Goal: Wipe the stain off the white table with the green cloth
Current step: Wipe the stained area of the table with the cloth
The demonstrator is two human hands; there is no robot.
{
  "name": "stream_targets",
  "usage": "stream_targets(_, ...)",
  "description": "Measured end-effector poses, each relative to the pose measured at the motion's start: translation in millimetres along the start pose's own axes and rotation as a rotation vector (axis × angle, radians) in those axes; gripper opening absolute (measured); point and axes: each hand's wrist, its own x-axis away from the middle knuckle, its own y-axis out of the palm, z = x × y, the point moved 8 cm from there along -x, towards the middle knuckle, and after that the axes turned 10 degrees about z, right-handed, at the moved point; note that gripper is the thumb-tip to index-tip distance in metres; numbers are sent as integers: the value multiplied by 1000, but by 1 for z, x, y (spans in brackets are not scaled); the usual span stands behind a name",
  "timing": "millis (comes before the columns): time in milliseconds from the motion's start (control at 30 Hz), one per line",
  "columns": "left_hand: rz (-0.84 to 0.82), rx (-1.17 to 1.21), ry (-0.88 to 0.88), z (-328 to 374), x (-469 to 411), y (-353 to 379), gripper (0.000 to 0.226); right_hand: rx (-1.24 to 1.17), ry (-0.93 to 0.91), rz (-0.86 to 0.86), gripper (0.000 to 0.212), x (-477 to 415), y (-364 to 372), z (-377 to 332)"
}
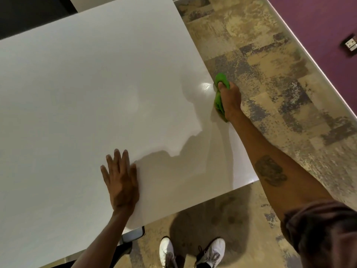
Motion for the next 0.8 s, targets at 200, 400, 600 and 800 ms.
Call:
stream_targets(200,40,6,30,1,-1,-3,59,128,-272,-2,39,6,17,-24)
stream_targets(400,32,-43,25,2,-1,-4,65,293,-500,-126,40,20,29,-26)
stream_targets(600,35,-58,37,3,2,-5,64,327,-597,-294,45,64,32,-20)
stream_targets(800,31,-45,41,6,4,-9,64,333,-577,-449,50,141,36,1)
